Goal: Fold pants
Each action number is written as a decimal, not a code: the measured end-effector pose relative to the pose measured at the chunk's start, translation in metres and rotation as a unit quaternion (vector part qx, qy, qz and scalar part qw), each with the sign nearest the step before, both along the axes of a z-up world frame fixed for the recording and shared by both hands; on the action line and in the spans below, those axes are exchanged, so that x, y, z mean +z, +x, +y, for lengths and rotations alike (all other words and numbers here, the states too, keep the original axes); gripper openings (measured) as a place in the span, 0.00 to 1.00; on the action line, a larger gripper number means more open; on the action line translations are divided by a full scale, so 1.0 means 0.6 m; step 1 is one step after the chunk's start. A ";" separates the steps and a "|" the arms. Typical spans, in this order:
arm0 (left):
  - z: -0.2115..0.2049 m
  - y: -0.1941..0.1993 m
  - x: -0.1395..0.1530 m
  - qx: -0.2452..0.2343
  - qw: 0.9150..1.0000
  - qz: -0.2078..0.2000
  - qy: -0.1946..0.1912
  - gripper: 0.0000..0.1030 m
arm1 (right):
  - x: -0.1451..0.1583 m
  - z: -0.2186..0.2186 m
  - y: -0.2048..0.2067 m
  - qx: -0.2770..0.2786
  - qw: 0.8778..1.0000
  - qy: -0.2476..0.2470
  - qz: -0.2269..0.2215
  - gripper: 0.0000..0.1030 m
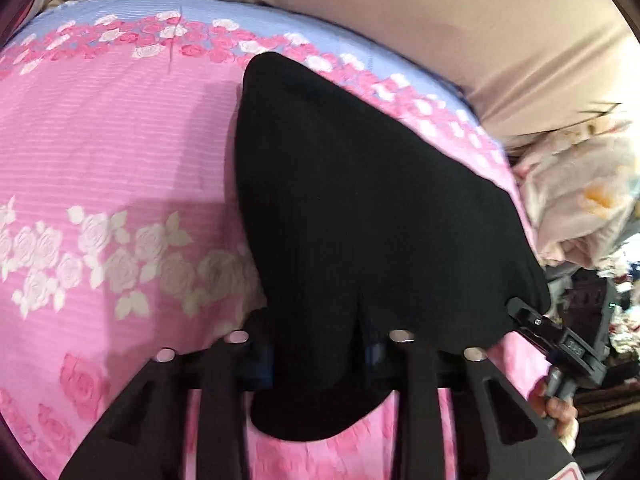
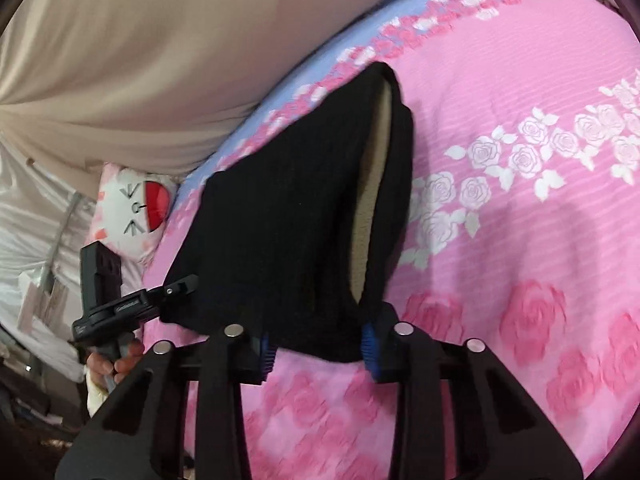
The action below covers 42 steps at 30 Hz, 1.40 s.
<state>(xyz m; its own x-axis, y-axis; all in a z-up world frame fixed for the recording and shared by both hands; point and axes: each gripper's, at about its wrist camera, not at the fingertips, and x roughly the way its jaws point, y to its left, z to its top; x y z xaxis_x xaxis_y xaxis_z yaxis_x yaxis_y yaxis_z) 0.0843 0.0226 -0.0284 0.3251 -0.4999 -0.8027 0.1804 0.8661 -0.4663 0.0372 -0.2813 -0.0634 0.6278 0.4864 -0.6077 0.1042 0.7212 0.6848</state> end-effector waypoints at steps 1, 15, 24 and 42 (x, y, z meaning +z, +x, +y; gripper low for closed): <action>0.009 -0.011 0.003 -0.006 1.000 0.003 -0.006 0.24 | 0.009 0.003 -0.014 0.007 1.000 0.005 -0.001 0.30; 0.043 -0.055 -0.006 0.049 0.997 -0.021 0.061 0.85 | -0.006 -0.041 -0.069 -0.011 0.998 0.055 0.028 0.79; -0.019 -0.016 -0.052 -0.015 0.998 0.004 0.066 0.86 | -0.037 0.002 0.006 0.037 0.998 0.039 0.026 0.61; -0.046 -0.021 -0.032 -0.028 0.992 -0.055 0.106 0.33 | -0.044 0.007 0.012 0.023 0.999 0.032 0.016 0.41</action>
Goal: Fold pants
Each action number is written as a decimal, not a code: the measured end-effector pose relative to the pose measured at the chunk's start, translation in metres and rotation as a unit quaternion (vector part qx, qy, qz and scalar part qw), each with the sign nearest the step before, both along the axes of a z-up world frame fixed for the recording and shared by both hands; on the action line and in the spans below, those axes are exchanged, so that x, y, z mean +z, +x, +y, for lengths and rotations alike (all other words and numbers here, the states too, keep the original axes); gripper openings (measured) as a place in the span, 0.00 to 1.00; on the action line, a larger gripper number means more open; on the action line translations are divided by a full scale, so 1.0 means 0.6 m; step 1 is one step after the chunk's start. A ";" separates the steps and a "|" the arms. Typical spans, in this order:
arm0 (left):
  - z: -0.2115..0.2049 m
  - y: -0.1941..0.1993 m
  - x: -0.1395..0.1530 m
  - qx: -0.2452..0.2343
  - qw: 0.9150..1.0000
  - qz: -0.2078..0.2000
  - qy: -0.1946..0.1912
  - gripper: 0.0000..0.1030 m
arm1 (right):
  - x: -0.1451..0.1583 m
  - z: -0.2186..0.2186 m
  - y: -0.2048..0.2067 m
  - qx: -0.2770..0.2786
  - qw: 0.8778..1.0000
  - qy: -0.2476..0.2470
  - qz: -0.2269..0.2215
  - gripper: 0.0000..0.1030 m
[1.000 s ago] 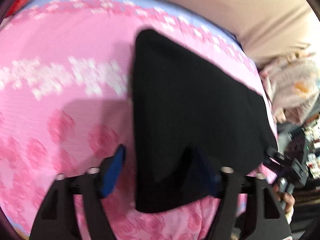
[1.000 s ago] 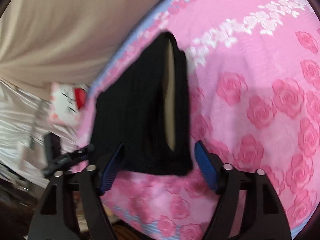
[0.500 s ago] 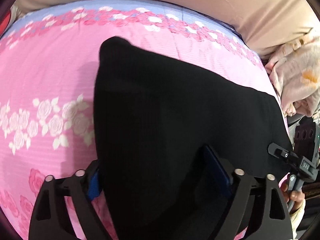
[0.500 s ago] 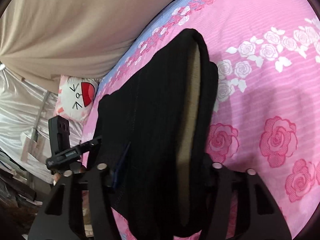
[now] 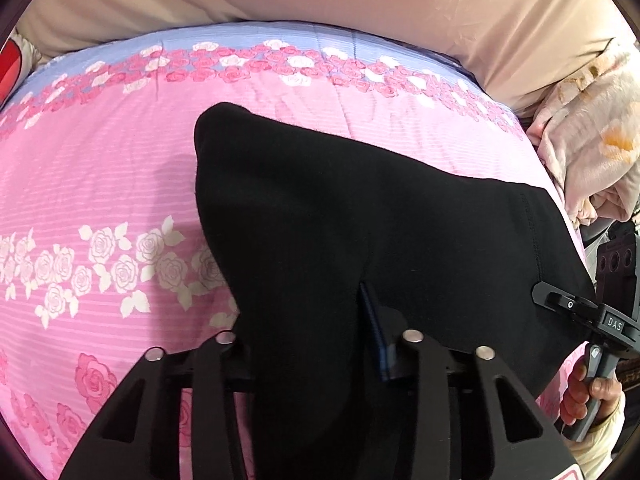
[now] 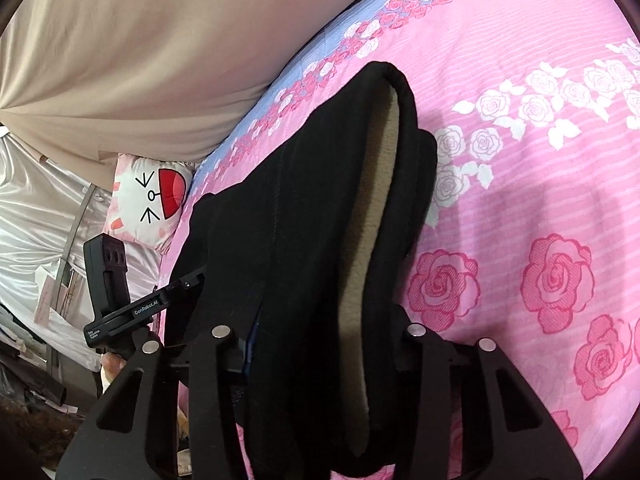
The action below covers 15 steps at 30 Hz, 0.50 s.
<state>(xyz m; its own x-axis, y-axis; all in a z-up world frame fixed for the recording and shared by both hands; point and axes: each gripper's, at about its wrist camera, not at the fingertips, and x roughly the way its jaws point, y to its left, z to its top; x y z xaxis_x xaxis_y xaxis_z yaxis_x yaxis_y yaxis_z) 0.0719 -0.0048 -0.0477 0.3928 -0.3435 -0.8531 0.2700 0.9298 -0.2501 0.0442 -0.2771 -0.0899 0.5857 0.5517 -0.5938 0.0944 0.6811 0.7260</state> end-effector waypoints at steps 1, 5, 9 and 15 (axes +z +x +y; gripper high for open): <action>0.000 -0.001 0.001 -0.001 1.000 -0.001 0.001 0.31 | 0.000 -0.001 0.000 -0.001 1.000 0.001 0.000 0.41; 0.000 -0.004 0.007 0.000 1.000 -0.004 0.000 0.27 | -0.001 -0.004 0.000 -0.005 1.000 0.003 0.002 0.41; 0.001 -0.008 0.021 0.001 1.000 -0.007 -0.011 0.23 | 0.013 -0.004 -0.008 -0.012 1.000 -0.008 -0.007 0.37; 0.011 -0.023 0.055 -0.002 0.999 -0.022 -0.039 0.21 | 0.047 0.003 -0.021 -0.019 0.999 -0.015 -0.028 0.34</action>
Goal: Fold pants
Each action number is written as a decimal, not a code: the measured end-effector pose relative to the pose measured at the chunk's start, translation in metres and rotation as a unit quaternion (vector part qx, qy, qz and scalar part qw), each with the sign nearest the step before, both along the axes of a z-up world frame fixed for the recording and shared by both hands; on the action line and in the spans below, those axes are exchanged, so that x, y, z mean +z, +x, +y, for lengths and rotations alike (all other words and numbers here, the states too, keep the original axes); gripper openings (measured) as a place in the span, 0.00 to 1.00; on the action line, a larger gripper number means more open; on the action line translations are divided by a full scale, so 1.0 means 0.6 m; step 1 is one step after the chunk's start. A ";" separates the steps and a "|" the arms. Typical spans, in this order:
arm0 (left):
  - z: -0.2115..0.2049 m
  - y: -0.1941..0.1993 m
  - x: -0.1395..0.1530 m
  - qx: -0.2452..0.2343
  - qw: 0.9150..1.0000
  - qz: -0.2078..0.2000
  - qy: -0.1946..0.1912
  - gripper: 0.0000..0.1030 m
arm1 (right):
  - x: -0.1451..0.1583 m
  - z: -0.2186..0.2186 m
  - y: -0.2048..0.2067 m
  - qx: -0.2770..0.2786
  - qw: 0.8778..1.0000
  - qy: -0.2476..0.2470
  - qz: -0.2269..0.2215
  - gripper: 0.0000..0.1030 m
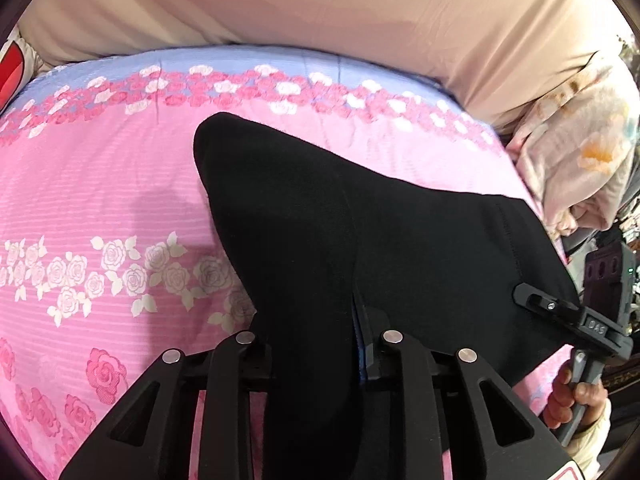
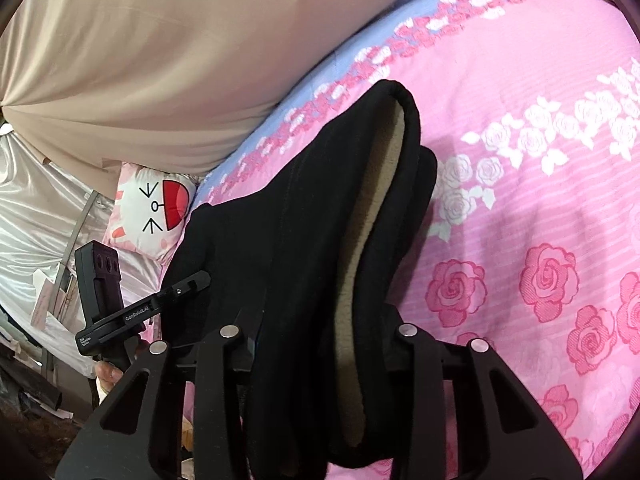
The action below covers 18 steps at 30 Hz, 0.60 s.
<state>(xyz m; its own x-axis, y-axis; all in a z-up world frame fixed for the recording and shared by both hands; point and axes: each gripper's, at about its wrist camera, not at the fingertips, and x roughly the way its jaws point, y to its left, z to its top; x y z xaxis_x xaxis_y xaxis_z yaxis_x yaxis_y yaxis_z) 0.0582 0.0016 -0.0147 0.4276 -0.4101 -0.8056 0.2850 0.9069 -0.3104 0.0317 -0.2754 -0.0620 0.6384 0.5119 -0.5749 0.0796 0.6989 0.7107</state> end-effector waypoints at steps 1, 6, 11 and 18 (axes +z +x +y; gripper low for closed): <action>0.001 -0.003 0.006 -0.001 1.000 -0.002 -0.004 0.21 | 0.005 0.001 -0.003 0.000 1.000 -0.001 -0.003 0.34; 0.006 -0.032 0.039 -0.007 1.000 -0.008 -0.017 0.21 | 0.035 0.008 -0.025 0.003 1.000 -0.002 -0.019 0.33; 0.016 -0.079 0.057 -0.016 1.000 -0.004 -0.019 0.21 | 0.055 0.021 -0.062 0.008 1.000 0.001 -0.017 0.33; 0.032 -0.139 0.065 -0.022 1.000 0.000 -0.015 0.21 | 0.064 0.056 -0.115 0.018 1.000 -0.006 -0.015 0.33</action>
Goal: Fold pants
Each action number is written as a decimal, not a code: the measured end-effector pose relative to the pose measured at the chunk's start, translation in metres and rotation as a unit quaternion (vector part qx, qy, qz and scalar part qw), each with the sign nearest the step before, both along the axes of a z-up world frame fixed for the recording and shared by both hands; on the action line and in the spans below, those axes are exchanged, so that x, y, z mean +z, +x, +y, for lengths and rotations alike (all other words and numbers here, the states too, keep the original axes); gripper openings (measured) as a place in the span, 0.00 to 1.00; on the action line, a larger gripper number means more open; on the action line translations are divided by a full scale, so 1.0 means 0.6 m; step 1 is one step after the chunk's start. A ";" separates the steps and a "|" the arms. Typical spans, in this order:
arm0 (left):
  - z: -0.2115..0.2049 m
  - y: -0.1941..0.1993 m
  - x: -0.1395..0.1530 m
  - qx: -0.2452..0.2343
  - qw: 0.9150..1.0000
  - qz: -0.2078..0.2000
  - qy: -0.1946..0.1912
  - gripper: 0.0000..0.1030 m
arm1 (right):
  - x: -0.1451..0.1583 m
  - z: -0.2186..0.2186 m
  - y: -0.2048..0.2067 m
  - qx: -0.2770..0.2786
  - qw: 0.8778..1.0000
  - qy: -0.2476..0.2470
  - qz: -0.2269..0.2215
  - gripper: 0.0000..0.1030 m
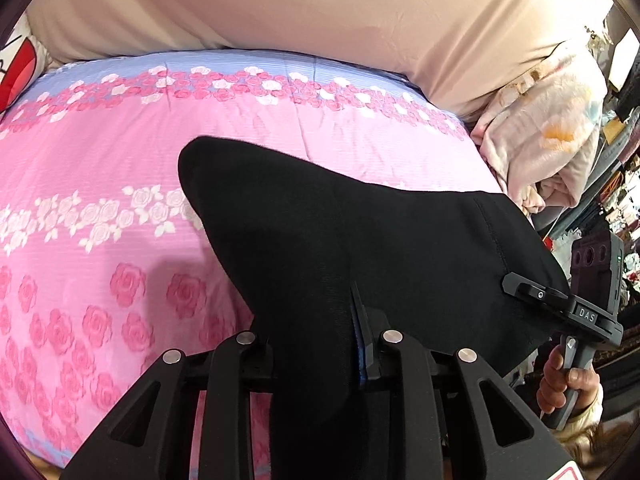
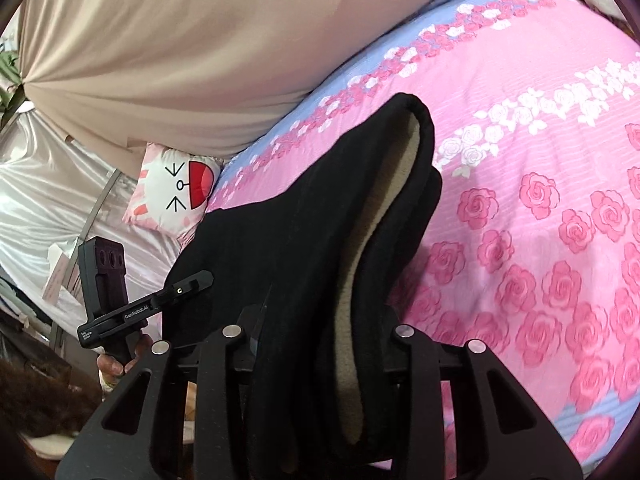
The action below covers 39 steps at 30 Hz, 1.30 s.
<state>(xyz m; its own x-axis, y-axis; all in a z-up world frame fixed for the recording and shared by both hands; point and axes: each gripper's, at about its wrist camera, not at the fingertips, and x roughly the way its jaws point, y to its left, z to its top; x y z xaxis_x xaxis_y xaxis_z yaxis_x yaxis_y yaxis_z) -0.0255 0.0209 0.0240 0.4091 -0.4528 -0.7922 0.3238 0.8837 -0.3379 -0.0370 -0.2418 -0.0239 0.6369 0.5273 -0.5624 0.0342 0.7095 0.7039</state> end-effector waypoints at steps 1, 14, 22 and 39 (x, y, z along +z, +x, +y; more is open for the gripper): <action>0.002 -0.004 0.007 0.000 1.000 -0.004 -0.003 0.21 | 0.010 0.002 -0.003 0.000 1.000 -0.003 -0.007 0.33; -0.016 0.056 0.231 -0.006 0.973 -0.229 -0.018 0.21 | 0.242 -0.013 0.082 0.004 0.975 -0.104 -0.197 0.33; -0.030 0.232 0.246 0.034 0.966 -0.256 -0.005 0.22 | 0.262 -0.062 0.273 -0.002 0.967 -0.101 -0.236 0.33; -0.064 0.524 -0.063 0.050 0.990 -0.116 0.060 0.23 | -0.076 -0.121 0.540 -0.016 0.997 -0.043 -0.060 0.33</action>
<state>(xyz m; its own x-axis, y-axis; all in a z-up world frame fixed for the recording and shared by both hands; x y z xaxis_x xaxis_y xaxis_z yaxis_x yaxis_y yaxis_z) 0.2891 -0.0174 -0.0137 0.6248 -0.3081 -0.7174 0.2885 0.9449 -0.1545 0.2868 -0.3146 -0.0696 0.7185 0.4577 -0.5238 -0.0222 0.7677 0.6404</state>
